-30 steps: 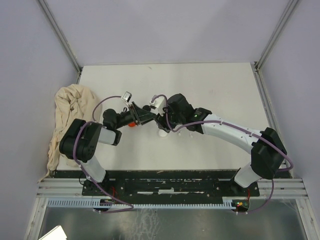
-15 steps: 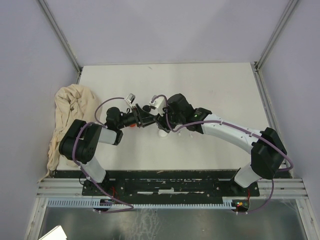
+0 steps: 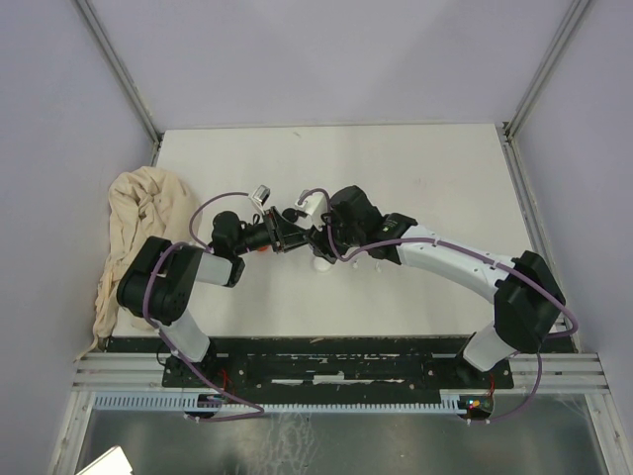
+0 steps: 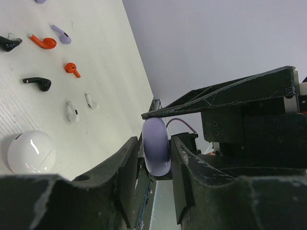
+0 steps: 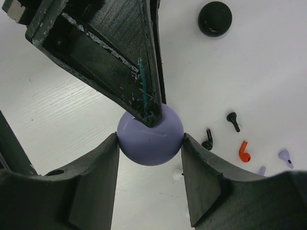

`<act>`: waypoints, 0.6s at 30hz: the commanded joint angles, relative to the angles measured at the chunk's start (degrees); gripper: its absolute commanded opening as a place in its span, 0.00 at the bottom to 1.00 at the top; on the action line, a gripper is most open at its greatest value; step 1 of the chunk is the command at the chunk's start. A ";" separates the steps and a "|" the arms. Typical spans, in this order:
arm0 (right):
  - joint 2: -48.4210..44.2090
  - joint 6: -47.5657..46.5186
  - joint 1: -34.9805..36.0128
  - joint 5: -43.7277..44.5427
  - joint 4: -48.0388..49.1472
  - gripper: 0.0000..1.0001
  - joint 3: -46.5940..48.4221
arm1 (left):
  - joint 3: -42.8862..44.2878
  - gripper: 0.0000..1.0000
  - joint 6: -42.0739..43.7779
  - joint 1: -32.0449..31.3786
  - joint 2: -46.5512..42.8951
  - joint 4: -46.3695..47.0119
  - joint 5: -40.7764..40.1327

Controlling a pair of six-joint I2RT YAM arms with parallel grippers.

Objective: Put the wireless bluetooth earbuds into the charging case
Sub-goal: Pick up the charging case at the center of the board.

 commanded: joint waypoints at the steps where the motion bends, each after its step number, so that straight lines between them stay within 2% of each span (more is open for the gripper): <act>1: -0.08 -0.88 -0.18 -0.06 1.36 0.26 2.43 | 1.60 0.38 2.76 -0.14 -2.31 1.38 1.26; 10: 0.49 -0.77 -0.36 0.23 1.52 0.26 2.71 | 1.72 0.25 2.75 -0.49 -2.41 1.67 1.87; 13: 0.77 -0.59 -0.45 0.30 1.59 0.27 2.94 | 1.84 0.16 2.76 -0.60 -2.31 1.65 1.96; 15: 1.03 -0.20 -0.54 0.45 1.52 0.38 3.16 | 1.80 0.07 2.75 -0.59 -2.38 1.67 1.73; 18: 0.78 0.50 -0.70 0.86 1.59 0.67 3.32 | 2.01 0.03 2.85 -0.58 -2.35 1.28 1.01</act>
